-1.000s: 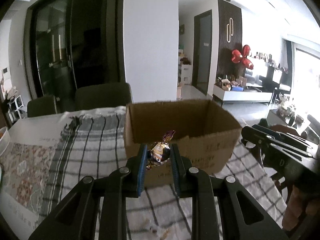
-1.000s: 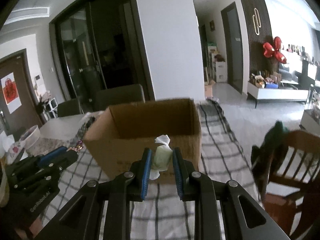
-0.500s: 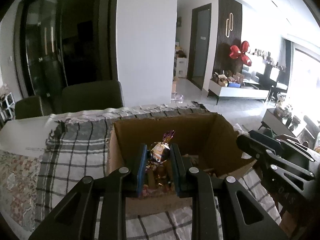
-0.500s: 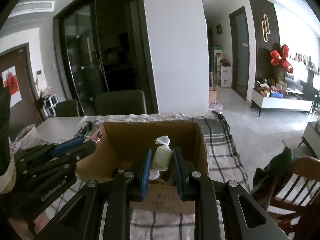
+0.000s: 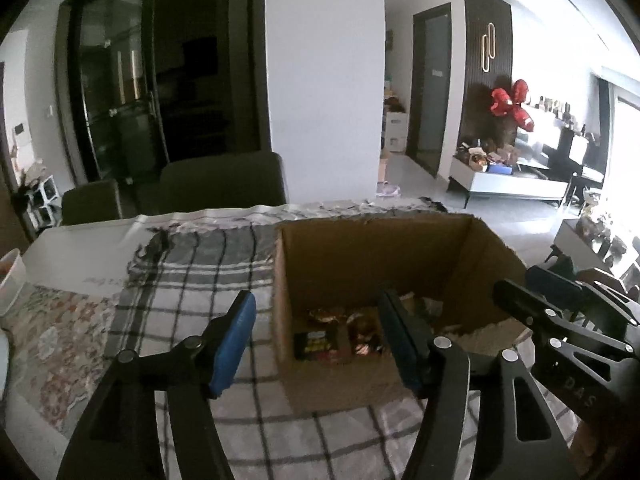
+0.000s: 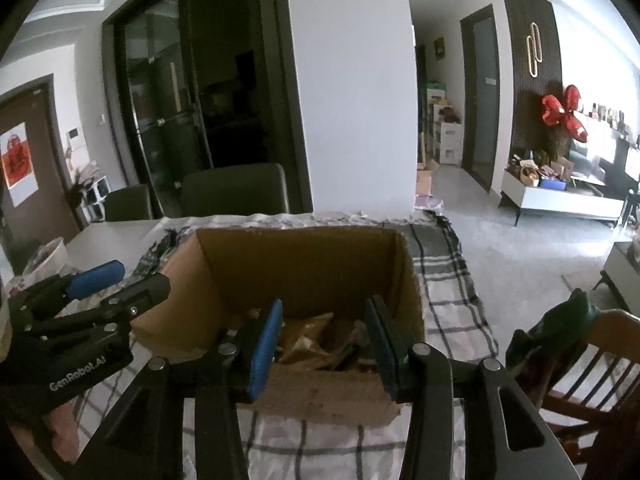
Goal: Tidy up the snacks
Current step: 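Withdraw both tools and move the right tool to the white-wrapped bar, then grasp the white-wrapped bar with the right tool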
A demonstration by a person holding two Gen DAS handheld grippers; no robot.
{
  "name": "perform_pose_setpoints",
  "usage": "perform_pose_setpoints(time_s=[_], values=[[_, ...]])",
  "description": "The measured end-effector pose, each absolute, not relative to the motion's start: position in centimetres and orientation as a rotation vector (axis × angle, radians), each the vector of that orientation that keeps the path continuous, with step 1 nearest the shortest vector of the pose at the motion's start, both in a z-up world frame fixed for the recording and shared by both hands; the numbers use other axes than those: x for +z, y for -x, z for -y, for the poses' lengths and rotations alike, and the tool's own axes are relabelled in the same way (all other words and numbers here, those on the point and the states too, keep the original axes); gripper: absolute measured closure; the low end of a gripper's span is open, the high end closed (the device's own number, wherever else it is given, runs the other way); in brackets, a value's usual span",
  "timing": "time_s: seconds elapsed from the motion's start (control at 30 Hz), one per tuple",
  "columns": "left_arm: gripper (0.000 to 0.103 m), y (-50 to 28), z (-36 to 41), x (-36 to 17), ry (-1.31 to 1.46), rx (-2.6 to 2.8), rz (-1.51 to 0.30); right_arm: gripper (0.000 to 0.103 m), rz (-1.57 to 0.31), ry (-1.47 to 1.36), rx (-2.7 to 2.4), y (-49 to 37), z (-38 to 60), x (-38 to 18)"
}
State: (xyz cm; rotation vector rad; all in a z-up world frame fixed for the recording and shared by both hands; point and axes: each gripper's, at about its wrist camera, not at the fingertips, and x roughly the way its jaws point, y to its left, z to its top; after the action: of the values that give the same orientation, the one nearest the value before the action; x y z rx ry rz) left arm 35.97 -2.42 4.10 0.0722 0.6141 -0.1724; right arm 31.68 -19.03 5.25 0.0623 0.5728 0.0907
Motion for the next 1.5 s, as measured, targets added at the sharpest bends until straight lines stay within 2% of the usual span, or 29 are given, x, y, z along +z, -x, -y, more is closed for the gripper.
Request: perform_pose_setpoints(time_s=[0.47,1.33,1.5], values=[[0.026,-29.6,-1.7,3.0,-0.096,-0.019,-0.628,0.059,-0.628,-0.017,0.261,-27.5,14.7,3.2],[0.026,-25.4,-7.8,-6.8,-0.029,0.136,-0.937,0.060,-0.960,0.182,0.516,-26.8,6.1,-7.6],[0.026,-25.4,-7.9,-7.4,-0.027,0.140,-0.957,0.067,-0.984,0.200,0.522,-27.3,5.4,-8.7]])
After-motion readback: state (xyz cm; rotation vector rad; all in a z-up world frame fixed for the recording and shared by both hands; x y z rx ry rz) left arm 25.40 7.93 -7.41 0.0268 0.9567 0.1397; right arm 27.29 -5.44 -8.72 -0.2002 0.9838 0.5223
